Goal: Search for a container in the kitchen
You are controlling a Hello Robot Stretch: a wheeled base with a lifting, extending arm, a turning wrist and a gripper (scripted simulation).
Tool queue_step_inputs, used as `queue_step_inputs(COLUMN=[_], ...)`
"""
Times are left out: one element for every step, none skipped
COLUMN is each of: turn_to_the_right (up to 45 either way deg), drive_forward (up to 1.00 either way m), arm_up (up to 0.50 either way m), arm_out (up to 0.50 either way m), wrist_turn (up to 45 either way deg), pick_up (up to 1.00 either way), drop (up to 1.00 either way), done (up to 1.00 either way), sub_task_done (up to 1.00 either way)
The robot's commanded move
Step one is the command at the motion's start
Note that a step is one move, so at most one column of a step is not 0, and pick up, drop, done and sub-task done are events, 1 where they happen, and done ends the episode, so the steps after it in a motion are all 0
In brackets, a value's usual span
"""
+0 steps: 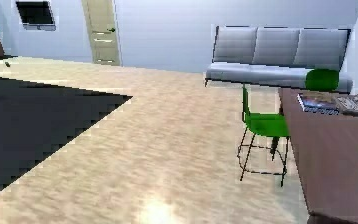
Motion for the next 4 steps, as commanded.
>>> queue_step_inputs(turn_to_the_right=[-45.0, -18.0, 0.0, 0.0], drive_forward=[0.00, 0.00, 1.00, 1.00], arm_up=[0.00, 0.00, 0.00, 0.00], arm_out=[0.00, 0.00, 0.00, 0.00], wrist_turn=[0.0, 0.0, 0.0, 0.0], pick_up=[0.00, 0.00, 0.00, 0.00], drop=[0.00, 0.00, 0.00, 0.00], done=[0.00, 0.00, 0.00, 0.00], sub_task_done=[0.00, 0.00, 0.00, 0.00])
